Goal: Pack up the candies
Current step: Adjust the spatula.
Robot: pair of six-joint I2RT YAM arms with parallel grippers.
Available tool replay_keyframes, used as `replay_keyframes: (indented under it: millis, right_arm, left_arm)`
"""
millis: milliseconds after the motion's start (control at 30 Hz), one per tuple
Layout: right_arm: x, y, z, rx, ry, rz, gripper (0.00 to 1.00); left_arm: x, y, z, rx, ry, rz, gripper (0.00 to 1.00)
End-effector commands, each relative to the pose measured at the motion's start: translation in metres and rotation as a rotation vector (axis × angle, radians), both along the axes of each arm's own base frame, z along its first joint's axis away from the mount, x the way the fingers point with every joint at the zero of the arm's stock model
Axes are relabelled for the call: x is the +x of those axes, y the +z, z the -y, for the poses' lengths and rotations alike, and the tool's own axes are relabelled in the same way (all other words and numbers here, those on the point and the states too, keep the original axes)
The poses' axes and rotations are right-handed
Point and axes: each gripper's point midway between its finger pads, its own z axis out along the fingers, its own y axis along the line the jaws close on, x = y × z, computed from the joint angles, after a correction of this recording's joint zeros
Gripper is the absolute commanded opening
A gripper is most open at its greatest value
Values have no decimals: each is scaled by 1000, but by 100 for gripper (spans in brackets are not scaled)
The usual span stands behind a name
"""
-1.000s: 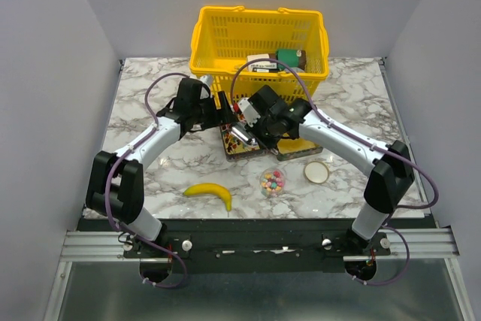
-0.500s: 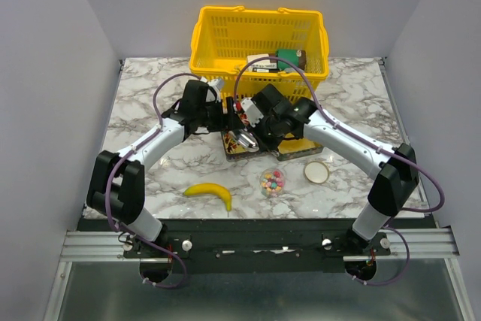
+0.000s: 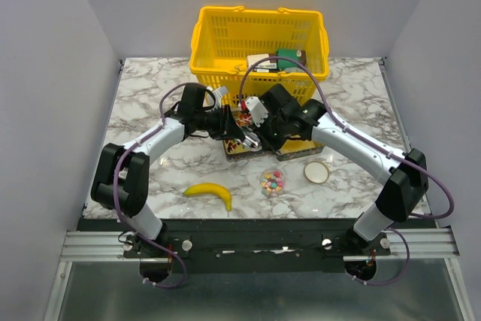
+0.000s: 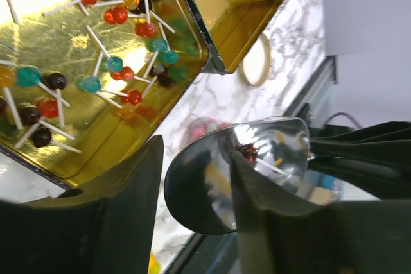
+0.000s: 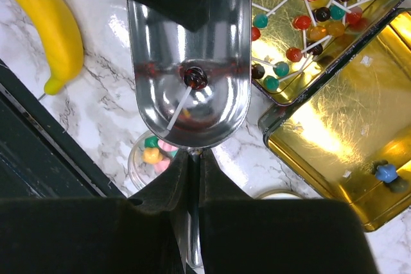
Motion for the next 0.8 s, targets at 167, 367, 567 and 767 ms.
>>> replay_keyframes:
  millis: [167, 367, 567, 767]
  right_arm:
    - [-8, 15, 3, 76, 54, 52, 1]
    - [-11, 7, 16, 95, -27, 61, 3]
    - [-7, 18, 30, 129, -110, 132, 43]
    - [-4, 17, 40, 133, -151, 168, 65]
  left_arm:
    - [-13, 18, 14, -199, -71, -219, 0]
    - [-15, 31, 11, -267, -56, -309, 0]
    - [-10, 36, 3, -313, 6, -396, 0]
    - [-8, 38, 2, -343, 20, -428, 0]
